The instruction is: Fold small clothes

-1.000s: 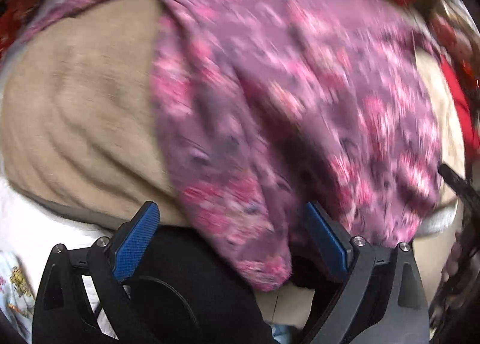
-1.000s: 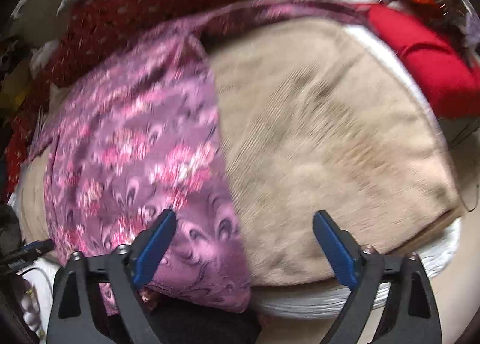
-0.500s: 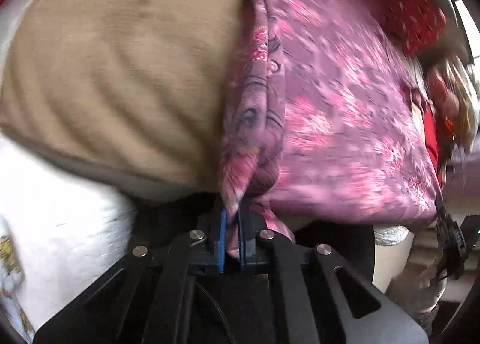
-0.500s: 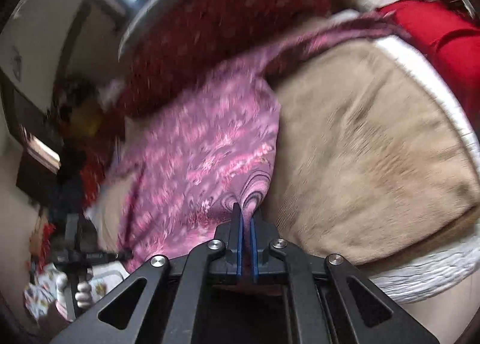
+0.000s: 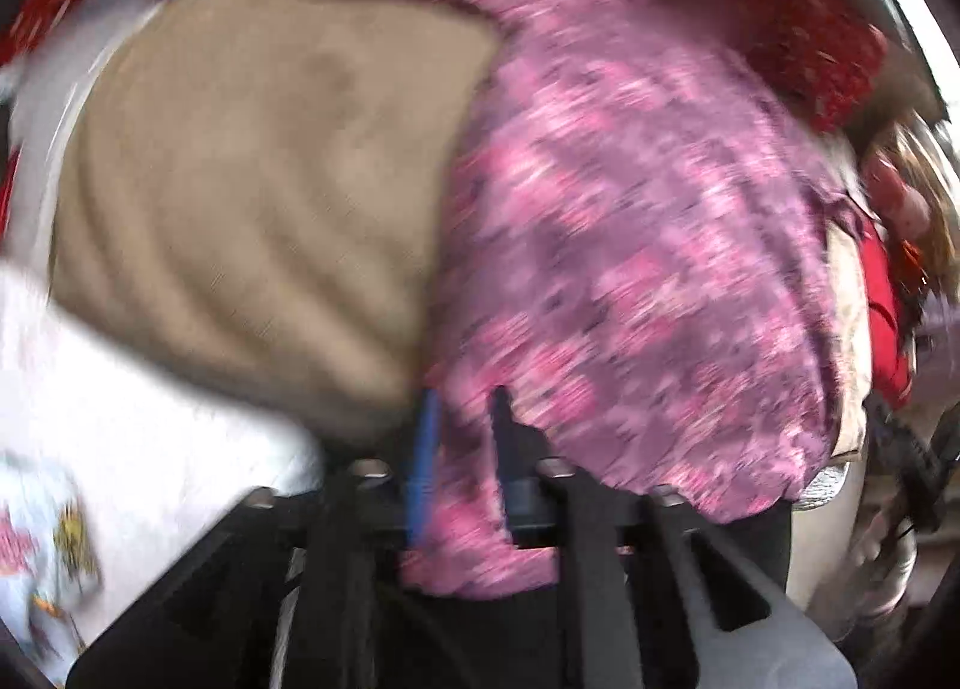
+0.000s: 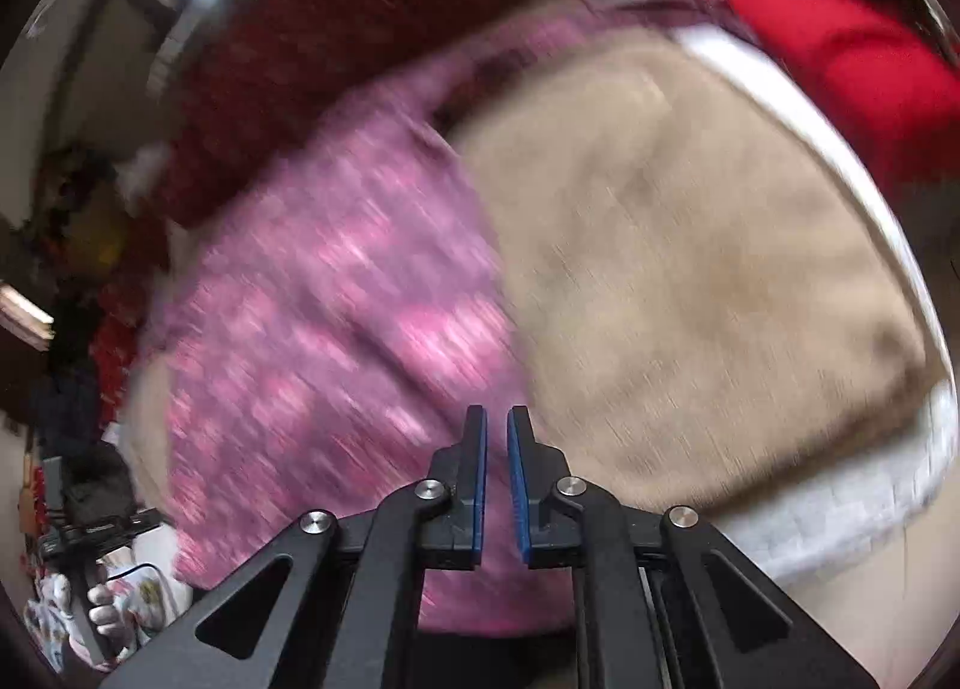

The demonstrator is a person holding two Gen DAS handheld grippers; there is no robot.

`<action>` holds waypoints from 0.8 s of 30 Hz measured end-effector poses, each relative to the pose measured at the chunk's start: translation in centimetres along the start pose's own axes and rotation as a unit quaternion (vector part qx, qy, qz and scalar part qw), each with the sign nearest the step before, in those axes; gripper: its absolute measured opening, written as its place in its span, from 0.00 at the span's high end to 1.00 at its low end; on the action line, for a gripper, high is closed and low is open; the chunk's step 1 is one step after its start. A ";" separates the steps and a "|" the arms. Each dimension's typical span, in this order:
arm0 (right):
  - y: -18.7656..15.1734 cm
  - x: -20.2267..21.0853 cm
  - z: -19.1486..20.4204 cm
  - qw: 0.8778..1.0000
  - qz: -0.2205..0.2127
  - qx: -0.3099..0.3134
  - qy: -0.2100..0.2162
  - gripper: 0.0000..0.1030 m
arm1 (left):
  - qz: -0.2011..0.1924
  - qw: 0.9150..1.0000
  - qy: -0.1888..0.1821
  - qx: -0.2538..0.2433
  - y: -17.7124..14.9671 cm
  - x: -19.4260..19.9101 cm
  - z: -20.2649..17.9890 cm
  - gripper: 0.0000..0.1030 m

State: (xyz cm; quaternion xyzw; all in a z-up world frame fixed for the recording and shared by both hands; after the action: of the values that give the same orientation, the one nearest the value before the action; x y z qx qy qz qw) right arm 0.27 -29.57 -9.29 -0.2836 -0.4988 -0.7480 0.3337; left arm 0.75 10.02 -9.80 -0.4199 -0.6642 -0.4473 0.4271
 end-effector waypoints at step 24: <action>26.5 -6.0 -25.4 0.947 -0.111 -0.294 -0.066 0.50 | -0.008 0.998 -0.001 -0.066 14.2 -9.9 -10.5 0.48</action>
State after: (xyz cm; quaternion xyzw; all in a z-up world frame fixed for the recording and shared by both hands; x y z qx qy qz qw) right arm 22.35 -59.48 -7.75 -0.3603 -0.3057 -0.8736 0.1168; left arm 18.89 1.80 -13.37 -0.4425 -0.6370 -0.4930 0.3942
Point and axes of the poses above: each gripper's, at about its wrist camera, not at the fingertips, and x roughly against the way its jaws point, z to its left, y to its top, the point moved 7 cm from there along -x, roughly the way its jaws point, and after that the axes turned 8 degrees about x, right-handed, at the moved point
